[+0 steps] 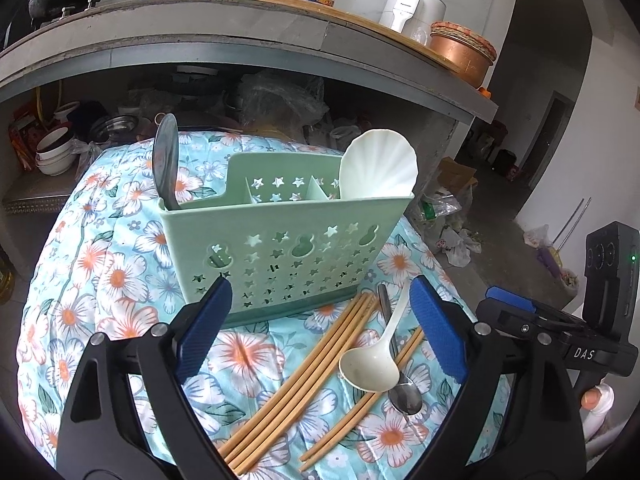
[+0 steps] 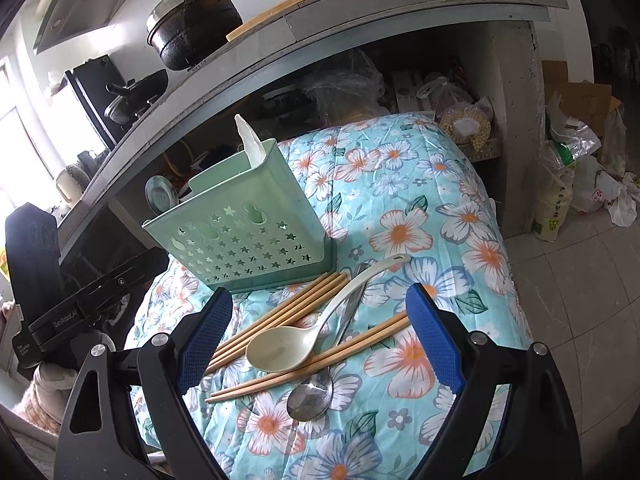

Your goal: Organize utensils

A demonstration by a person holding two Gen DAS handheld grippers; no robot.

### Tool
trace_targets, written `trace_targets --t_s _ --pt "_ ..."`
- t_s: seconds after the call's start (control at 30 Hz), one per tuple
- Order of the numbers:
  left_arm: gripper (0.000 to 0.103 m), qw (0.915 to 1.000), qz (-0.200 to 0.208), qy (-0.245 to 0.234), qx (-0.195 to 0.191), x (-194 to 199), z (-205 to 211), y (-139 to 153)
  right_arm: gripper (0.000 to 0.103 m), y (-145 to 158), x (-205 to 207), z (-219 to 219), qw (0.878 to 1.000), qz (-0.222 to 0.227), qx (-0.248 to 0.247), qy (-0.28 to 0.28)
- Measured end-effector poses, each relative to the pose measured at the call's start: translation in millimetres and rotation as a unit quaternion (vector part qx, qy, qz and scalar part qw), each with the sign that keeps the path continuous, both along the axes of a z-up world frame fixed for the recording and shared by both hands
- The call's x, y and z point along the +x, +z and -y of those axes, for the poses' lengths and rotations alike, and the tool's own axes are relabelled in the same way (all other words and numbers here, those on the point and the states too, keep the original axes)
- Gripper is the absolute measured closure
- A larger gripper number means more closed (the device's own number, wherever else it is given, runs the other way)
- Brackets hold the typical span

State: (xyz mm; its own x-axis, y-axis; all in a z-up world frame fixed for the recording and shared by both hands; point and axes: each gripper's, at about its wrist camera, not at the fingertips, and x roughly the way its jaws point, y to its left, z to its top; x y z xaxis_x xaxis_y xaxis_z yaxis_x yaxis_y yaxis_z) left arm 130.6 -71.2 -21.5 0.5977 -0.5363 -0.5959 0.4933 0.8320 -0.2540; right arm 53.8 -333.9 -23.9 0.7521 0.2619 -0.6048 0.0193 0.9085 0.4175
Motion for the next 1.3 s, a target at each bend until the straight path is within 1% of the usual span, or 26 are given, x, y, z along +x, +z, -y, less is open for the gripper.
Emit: trace_targets --t_s 1.3 --pt "0.016 0.9996 -0.004 0.02 0.019 -1.6 -2.4 -1.7 0.017 1.0 -2.5 -3.1 1.0 0.002 0.002 0.003"
